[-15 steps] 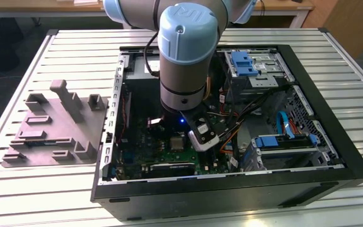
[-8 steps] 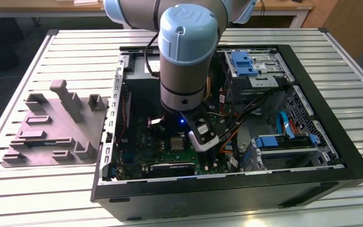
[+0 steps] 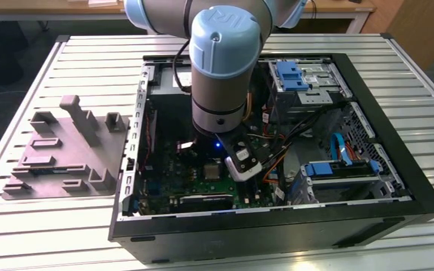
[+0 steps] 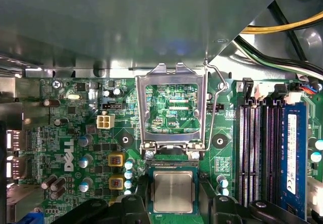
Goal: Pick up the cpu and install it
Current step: 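Place the cpu into insertion slot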
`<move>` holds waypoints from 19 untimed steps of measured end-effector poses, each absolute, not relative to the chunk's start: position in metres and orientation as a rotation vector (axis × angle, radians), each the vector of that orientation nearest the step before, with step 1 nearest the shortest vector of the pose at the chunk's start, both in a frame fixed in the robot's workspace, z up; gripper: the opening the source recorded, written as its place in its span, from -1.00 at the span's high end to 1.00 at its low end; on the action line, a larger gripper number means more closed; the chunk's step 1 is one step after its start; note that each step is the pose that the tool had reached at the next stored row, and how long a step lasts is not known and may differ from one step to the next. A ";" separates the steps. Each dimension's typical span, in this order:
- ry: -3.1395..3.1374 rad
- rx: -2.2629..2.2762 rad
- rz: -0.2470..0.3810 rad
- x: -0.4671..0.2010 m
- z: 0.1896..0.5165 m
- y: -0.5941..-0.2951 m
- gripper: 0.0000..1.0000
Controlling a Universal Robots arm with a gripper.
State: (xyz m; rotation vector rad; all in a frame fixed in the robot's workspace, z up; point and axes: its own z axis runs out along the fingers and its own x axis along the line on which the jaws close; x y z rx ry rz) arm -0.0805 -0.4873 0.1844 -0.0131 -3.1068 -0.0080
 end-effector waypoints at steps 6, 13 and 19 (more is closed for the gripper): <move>-3.108 -0.014 -0.012 -0.081 0.183 -0.487 0.04; -3.106 -0.013 -0.009 -0.081 0.188 -0.487 -0.08; -3.105 -0.013 -0.008 -0.080 0.188 -0.487 0.04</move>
